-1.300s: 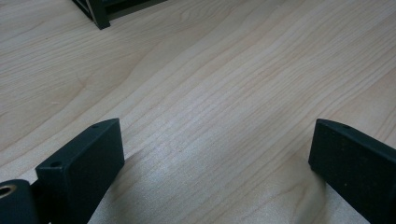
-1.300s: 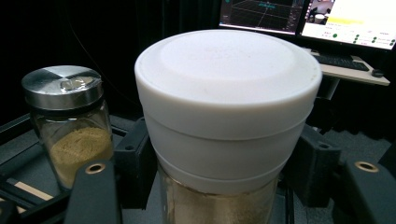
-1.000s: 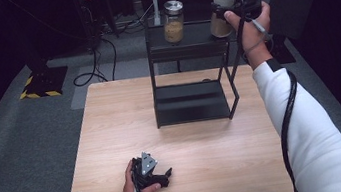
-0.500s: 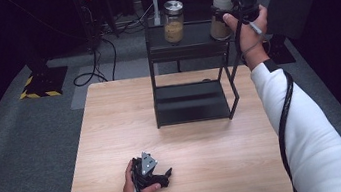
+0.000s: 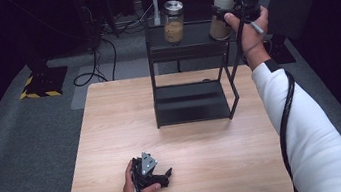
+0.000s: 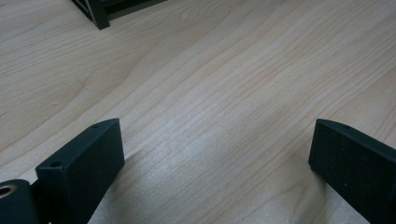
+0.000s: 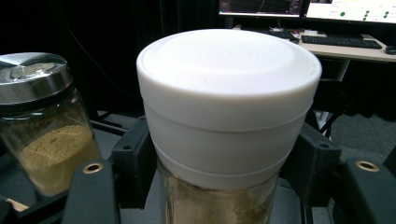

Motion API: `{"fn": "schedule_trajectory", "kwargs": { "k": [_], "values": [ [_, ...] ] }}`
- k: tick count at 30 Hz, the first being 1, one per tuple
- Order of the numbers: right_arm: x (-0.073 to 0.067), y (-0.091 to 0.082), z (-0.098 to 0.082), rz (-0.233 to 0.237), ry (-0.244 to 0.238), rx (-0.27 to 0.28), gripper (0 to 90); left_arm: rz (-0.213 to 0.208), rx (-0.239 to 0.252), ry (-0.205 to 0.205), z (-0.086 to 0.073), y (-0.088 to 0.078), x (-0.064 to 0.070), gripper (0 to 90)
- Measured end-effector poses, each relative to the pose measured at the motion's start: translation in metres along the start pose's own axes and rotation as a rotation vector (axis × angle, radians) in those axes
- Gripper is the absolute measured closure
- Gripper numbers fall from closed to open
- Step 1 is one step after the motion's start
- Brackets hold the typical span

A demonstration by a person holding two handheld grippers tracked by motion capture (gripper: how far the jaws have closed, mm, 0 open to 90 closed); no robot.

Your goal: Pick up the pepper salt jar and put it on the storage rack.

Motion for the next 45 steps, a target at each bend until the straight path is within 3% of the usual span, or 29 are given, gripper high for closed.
{"fn": "schedule_trajectory", "kwargs": {
  "k": [6, 17, 21, 30, 45],
  "values": [
    [-0.003, 0.000, -0.001, 0.004, -0.027, 0.018, 24.4, 0.000, 0.000, -0.001, 0.000, 0.000, 0.000, 3.3],
    [0.001, -0.017, -0.008, 0.056, -0.061, 0.138, 4.8, 0.002, -0.001, -0.002, 0.000, 0.000, 0.000, 3.2],
    [0.000, -0.028, -0.007, 0.063, -0.093, 0.135, 3.9, 0.003, 0.000, -0.002, 0.000, 0.000, 0.000, 3.2],
    [0.002, -0.058, -0.016, 0.067, -0.117, 0.148, 3.6, 0.003, -0.001, -0.002, 0.000, 0.000, 0.000, 3.2],
    [0.009, -0.109, -0.034, 0.086, -0.125, 0.181, 3.0, 0.004, -0.001, 0.000, 0.000, 0.000, 0.000, 3.3]
  ]
}}
Point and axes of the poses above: each handheld gripper's, and its own axes: y roughly forward along the jaws, z roughly out of its top, x roughly to its right, the point moved 7 cm from there along y, roughly forward along the jaws, and after that the axes turned 8 degrees about x, right-handed, at the moved point
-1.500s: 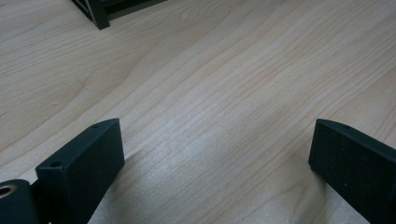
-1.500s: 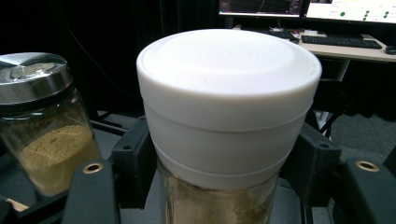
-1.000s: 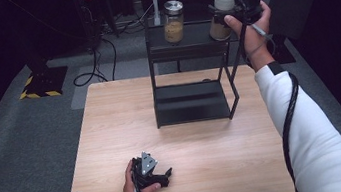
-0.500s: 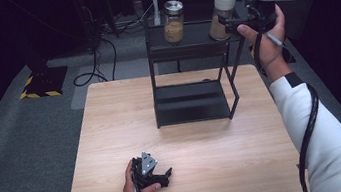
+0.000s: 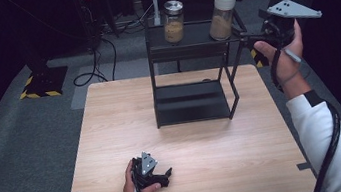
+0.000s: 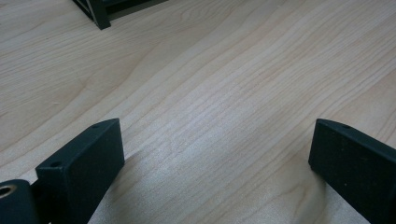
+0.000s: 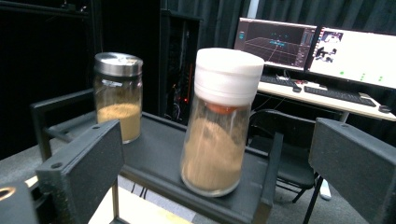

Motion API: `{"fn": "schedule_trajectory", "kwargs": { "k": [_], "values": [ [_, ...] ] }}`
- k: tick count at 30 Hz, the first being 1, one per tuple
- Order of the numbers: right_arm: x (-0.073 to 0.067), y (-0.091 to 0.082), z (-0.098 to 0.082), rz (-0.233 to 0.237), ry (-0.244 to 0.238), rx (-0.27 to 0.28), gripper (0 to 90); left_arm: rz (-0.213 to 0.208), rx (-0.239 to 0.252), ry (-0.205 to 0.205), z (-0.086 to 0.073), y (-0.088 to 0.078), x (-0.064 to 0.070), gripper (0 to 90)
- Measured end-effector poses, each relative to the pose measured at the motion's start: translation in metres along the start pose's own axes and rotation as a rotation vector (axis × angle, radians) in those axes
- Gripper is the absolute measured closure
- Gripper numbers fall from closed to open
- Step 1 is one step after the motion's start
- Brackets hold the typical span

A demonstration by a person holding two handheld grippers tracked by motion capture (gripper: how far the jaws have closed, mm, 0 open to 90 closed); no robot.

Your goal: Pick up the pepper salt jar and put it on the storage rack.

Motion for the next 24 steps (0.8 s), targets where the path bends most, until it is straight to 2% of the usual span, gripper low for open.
{"fn": "schedule_trajectory", "kwargs": {
  "k": [3, 13, 24],
  "values": [
    [0.001, -0.010, -0.005, 0.007, 0.007, 0.001, 3.0, 0.000, 0.000, 0.000, 0.000, 0.000, 0.000, 3.3],
    [-0.001, -0.039, -0.030, 0.028, -0.012, -0.012, 3.0, 0.000, -0.001, 0.001, 0.000, 0.000, 0.000, 3.3],
    [0.001, -0.068, -0.059, 0.058, 0.012, 0.000, 3.0, 0.000, -0.001, 0.000, 0.000, 0.000, 0.000, 3.2]
  ]
}}
Point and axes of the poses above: each handheld gripper's, and its own axes: y roughly forward along the jaws, z roughly out of its top, x roughly to its right, the point moved 7 cm from there along y, roughly forward along the jaws, and after that the axes turned 8 degrees about x, right-handed, at the moved point
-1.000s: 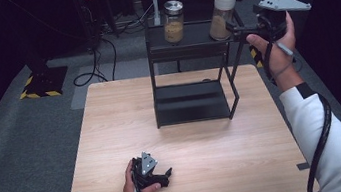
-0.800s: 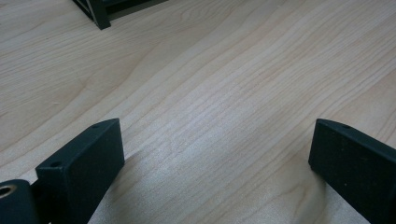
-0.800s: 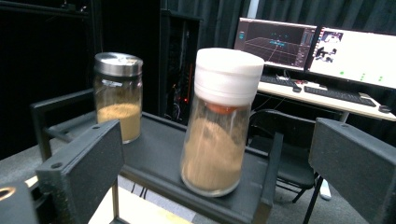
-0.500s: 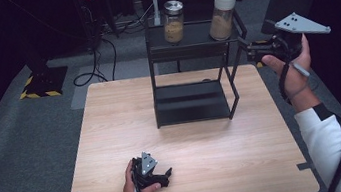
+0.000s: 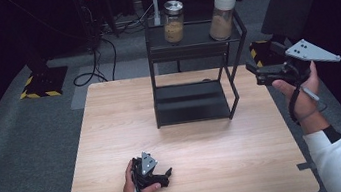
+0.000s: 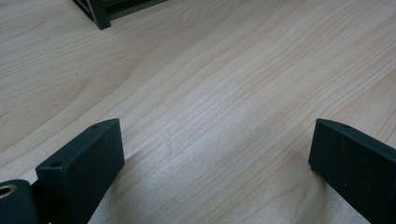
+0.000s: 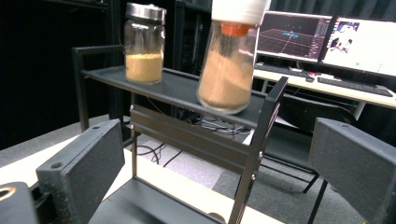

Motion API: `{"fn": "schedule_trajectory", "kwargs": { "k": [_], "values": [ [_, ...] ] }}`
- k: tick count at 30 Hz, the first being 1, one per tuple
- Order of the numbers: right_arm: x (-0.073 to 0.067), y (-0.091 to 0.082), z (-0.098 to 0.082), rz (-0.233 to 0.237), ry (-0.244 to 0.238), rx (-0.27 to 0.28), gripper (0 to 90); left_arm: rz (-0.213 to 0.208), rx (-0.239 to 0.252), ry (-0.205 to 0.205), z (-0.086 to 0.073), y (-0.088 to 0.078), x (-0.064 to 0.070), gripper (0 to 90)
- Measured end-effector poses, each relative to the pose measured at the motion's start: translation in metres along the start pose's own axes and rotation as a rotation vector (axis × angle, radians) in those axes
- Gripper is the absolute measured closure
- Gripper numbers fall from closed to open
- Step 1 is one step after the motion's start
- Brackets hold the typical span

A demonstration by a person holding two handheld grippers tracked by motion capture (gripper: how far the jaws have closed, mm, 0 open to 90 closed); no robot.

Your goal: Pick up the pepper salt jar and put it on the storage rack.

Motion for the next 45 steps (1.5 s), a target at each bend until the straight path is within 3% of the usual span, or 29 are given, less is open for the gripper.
{"fn": "schedule_trajectory", "kwargs": {
  "k": [8, 16, 22, 45],
  "values": [
    [-0.004, -0.017, -0.020, 0.002, -0.028, -0.015, 3.0, -0.001, 0.000, 0.000, 0.000, 0.000, 0.000, 3.2],
    [-0.013, -0.035, -0.055, 0.014, -0.045, -0.059, 3.0, 0.000, 0.000, 0.001, 0.000, 0.000, 0.000, 3.2],
    [-0.019, -0.049, -0.083, 0.025, -0.034, -0.089, 3.0, 0.000, 0.001, 0.000, 0.000, 0.000, 0.000, 3.2],
    [-0.035, -0.083, -0.157, 0.008, -0.026, -0.181, 3.0, 0.000, 0.001, 0.001, 0.000, 0.000, 0.000, 3.3]
  ]
}}
Point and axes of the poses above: each handheld gripper's, and its own axes: y roughly forward along the jaws, z roughly out of its top, x roughly to its right, the point moved 7 cm from there along y, roughly forward along the jaws, and after that the axes turned 8 degrees about x, right-handed, at the moved point
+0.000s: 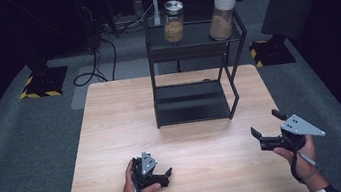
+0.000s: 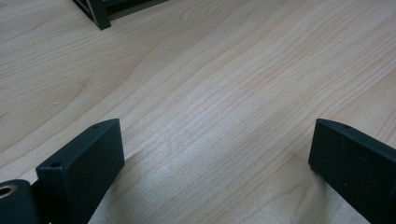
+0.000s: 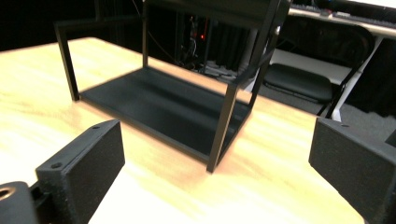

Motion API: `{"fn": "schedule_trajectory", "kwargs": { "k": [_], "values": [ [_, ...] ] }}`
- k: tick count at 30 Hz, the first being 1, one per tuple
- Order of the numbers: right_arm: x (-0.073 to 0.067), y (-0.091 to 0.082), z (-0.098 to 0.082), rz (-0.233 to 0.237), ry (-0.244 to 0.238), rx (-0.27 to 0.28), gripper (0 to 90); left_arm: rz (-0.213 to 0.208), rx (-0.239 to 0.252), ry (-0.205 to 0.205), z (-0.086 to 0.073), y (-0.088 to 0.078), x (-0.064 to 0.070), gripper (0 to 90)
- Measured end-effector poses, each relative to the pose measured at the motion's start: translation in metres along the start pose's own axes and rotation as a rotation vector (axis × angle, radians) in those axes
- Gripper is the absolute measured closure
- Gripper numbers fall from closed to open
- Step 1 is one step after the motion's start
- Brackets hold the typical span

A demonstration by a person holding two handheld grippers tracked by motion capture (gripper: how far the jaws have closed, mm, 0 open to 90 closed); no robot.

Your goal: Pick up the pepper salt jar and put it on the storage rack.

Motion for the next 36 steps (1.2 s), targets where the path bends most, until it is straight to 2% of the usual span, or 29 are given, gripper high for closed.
{"fn": "schedule_trajectory", "kwargs": {
  "k": [8, 14, 23, 29, 36],
  "values": [
    [-0.007, -0.005, -0.028, 0.005, 0.011, -0.037, 3.0, 0.000, 0.000, 0.000, 0.000, 0.000, 0.000, 3.2],
    [-0.016, -0.008, -0.048, 0.025, -0.003, -0.073, 3.0, 0.000, 0.000, 0.000, 0.000, 0.000, 0.000, 3.2],
    [-0.026, -0.015, -0.076, 0.034, 0.031, -0.131, 3.0, 0.000, 0.000, 0.001, 0.000, 0.000, 0.000, 3.2],
    [-0.029, -0.018, -0.087, 0.042, 0.031, -0.174, 3.0, 0.000, 0.000, 0.001, 0.000, 0.000, 0.000, 3.2],
    [-0.026, -0.016, -0.091, 0.051, 0.028, -0.206, 3.0, -0.001, 0.001, 0.000, 0.000, 0.000, 0.000, 3.2]
  ]
}}
Point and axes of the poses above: each handheld gripper's, and its own axes: y roughly forward along the jaws, z roughly out of its top, x roughly to its right, the point moved 7 cm from there along y, roughly forward along the jaws, and after that the axes turned 8 degrees about x, right-handed, at the moved point
